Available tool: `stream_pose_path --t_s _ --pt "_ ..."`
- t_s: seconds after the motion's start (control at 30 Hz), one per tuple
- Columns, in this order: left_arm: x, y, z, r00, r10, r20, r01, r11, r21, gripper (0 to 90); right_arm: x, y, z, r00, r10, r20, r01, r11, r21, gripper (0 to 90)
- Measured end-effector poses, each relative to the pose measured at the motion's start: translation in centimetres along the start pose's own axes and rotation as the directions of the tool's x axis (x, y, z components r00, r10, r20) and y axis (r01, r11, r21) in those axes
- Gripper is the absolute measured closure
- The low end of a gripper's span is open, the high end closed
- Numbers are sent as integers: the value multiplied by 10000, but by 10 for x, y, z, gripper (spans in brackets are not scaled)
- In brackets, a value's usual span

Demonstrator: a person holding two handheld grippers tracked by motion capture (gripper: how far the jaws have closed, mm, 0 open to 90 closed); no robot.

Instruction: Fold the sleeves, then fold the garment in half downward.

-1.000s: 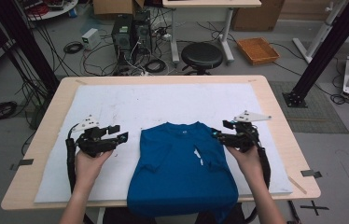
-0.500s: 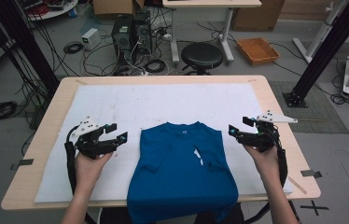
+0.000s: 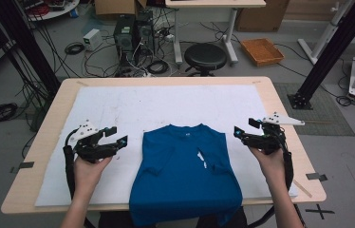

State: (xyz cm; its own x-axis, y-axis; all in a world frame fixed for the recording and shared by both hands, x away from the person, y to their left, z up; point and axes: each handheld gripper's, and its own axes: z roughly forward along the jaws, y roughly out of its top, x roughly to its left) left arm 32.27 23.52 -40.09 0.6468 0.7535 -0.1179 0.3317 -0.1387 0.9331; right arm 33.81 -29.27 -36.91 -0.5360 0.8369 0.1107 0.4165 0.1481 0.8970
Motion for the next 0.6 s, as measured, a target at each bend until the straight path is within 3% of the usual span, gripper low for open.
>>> stream_pose_path --t_s 0.33,0.6 --pt "-1 -1 7 9999 -117 41 116 9996 272 371 -6 -3 3 9999 112 87 -113 9999 69 273" --pt "-3 3 19 9986 -508 107 506 9984 259 372 -11 -11 7 9993 331 168 -335 9990 287 274"
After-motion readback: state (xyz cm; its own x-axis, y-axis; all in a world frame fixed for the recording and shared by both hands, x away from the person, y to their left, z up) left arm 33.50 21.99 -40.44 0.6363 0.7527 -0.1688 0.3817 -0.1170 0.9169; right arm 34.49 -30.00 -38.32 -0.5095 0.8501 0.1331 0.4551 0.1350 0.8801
